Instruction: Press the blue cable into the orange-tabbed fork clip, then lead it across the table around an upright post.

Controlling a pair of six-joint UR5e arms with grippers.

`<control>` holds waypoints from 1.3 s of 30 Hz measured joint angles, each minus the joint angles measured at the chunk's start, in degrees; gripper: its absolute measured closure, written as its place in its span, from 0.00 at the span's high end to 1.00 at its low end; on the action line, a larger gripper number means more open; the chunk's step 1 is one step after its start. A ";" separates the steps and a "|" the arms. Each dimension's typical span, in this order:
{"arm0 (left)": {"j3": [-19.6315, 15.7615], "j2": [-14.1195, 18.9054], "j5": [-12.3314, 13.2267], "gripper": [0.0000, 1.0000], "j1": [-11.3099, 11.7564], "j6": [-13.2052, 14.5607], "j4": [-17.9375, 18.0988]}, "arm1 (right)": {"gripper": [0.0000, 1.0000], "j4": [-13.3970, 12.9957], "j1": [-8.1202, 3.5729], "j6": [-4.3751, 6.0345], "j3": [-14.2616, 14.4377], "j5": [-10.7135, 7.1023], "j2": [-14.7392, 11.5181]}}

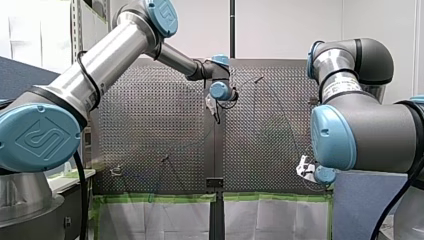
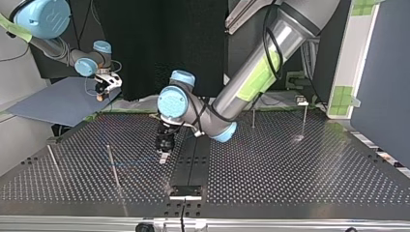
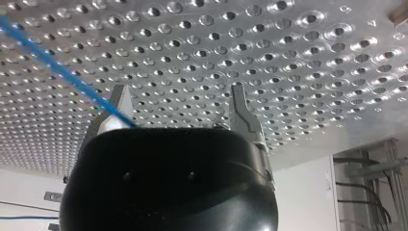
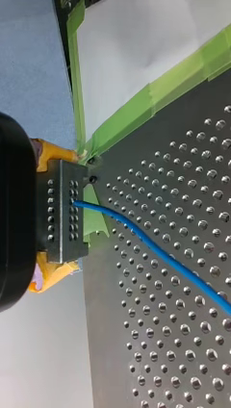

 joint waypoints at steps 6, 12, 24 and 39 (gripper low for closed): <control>0.17 0.02 -1.20 1.00 -0.20 -0.76 -1.76 | 0.00 0.27 -0.05 -0.07 -0.53 -0.14 0.01; 1.33 0.02 -1.86 1.00 -0.73 -1.74 -2.98 | 0.00 0.37 -0.07 -0.04 -0.64 -0.17 0.01; 2.20 0.04 -1.57 1.00 -1.26 -2.05 -5.84 | 0.00 0.47 -0.07 -0.11 -0.68 -0.18 0.01; 2.23 1.23 -1.55 1.00 -1.78 1.64 -9.40 | 0.00 1.05 -0.15 -0.48 -0.77 -0.18 0.01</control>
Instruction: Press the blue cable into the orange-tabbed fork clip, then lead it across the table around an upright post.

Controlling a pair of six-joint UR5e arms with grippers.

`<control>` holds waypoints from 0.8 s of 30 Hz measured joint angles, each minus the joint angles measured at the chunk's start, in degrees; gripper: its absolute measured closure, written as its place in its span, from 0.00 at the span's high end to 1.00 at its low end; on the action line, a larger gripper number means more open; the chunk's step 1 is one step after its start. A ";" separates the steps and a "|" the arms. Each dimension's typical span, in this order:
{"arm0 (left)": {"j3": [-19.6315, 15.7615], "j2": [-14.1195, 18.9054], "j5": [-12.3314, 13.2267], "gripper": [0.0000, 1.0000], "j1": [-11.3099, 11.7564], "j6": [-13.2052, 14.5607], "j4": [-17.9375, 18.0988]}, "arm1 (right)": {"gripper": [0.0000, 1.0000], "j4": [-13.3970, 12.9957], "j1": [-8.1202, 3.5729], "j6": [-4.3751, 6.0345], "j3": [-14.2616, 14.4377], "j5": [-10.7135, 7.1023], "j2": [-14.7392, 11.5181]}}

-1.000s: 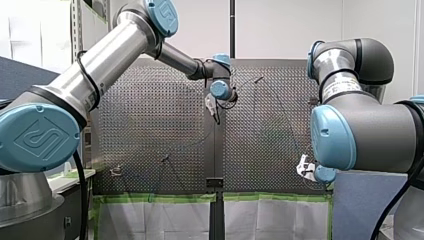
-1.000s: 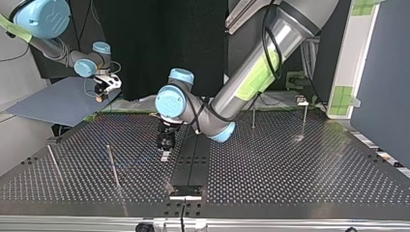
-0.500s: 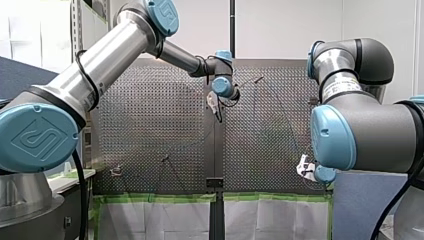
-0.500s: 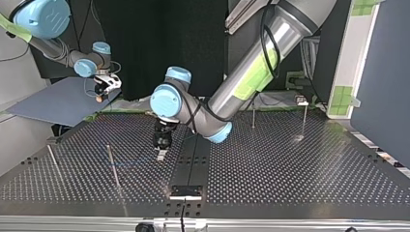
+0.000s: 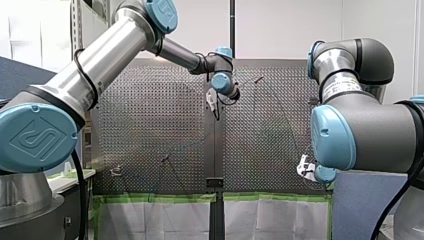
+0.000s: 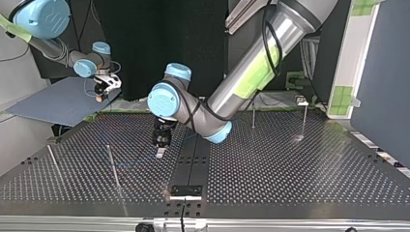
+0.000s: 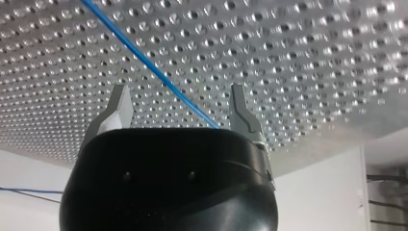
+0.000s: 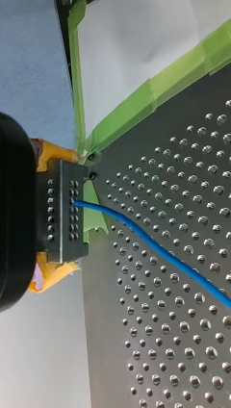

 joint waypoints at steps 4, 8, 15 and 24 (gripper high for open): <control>-0.02 0.49 0.00 1.00 -0.59 1.69 -1.61 | 0.00 0.03 -0.01 -0.05 -0.09 0.00 0.00; -0.04 0.63 0.03 1.00 -1.36 3.31 -3.41 | 0.00 0.09 -0.04 -0.07 -0.21 0.00 0.00; -0.06 1.51 0.07 1.00 -3.01 4.64 -5.59 | 0.00 0.14 -0.09 -0.08 -0.30 -0.01 0.00; -1.37 3.68 -1.23 1.00 -5.11 6.22 -7.99 | 0.00 0.73 -0.09 -0.07 -0.33 -0.16 0.00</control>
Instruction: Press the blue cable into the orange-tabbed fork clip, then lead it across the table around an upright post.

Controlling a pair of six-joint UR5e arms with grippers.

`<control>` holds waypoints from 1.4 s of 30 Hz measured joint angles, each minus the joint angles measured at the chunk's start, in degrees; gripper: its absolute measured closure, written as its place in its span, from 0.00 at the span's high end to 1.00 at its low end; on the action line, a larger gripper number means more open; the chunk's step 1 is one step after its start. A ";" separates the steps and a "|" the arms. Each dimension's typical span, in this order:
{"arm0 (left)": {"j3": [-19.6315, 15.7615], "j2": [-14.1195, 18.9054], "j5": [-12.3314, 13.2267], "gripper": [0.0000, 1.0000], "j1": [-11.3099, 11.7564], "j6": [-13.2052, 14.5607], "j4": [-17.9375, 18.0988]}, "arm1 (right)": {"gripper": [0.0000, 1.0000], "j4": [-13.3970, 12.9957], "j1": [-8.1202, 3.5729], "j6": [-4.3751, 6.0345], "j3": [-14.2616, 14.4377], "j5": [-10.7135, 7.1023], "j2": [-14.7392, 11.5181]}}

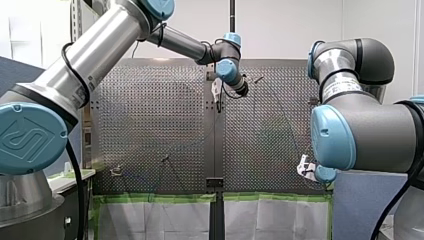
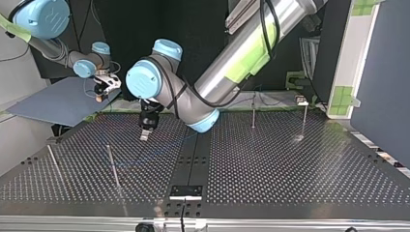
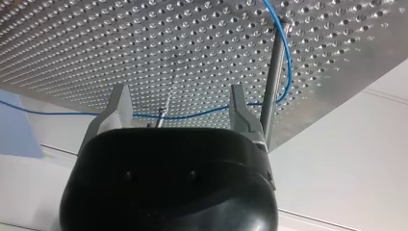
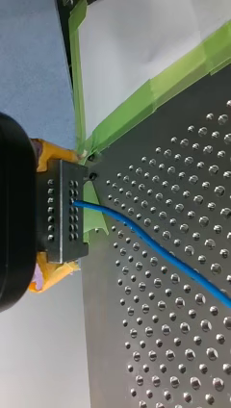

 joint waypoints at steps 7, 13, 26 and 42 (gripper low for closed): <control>-3.20 3.10 -1.40 1.00 0.11 0.27 2.01 | 0.00 0.22 0.20 -0.37 0.01 0.00 0.00; -6.36 6.17 -0.17 1.00 -0.06 2.12 5.12 | 0.00 0.28 0.13 -0.50 0.02 -0.01 0.00; -5.07 7.35 5.20 1.00 -0.08 6.13 3.63 | 0.00 0.36 0.19 -0.52 0.00 -0.01 0.00; -2.65 7.35 9.11 1.00 -0.27 6.59 -0.33 | 0.00 0.31 0.16 -0.43 0.00 0.05 0.00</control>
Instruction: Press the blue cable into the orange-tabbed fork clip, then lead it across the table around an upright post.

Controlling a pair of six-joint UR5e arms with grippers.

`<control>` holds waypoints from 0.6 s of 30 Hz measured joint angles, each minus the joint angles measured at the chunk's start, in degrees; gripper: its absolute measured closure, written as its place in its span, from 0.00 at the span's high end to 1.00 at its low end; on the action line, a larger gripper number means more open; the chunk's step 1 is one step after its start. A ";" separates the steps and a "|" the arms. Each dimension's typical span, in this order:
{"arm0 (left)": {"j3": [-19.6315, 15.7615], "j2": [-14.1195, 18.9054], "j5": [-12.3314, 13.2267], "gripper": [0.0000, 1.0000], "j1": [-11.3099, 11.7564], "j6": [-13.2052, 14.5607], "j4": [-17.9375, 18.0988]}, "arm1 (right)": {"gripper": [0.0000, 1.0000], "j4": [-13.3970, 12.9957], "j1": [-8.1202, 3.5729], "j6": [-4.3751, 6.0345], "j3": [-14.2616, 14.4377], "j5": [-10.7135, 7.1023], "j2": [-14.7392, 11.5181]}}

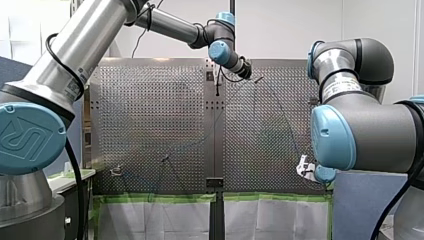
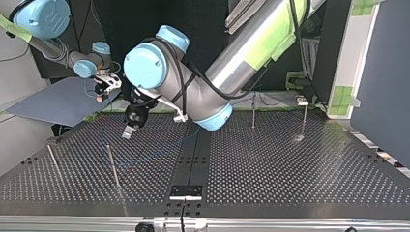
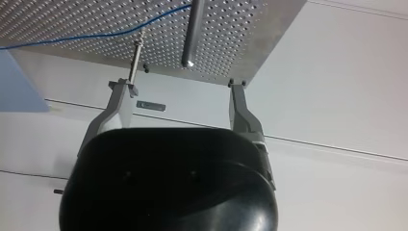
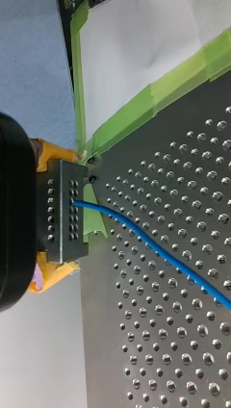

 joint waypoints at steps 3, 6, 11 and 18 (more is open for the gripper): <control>0.21 0.00 0.08 1.00 0.16 -0.58 0.04 | 0.00 -0.02 -0.05 0.00 0.00 0.00 0.00; 0.29 0.00 0.02 1.00 0.43 -0.90 0.06 | 0.00 -0.02 -0.06 0.00 0.00 -0.03 0.00; 0.88 0.00 -0.05 1.00 0.68 -1.27 0.01 | 0.00 0.04 -0.07 0.00 0.00 -0.06 0.00; 1.96 0.00 0.09 1.00 0.71 -1.49 -0.17 | 0.00 0.00 -0.07 0.06 0.00 -0.06 0.00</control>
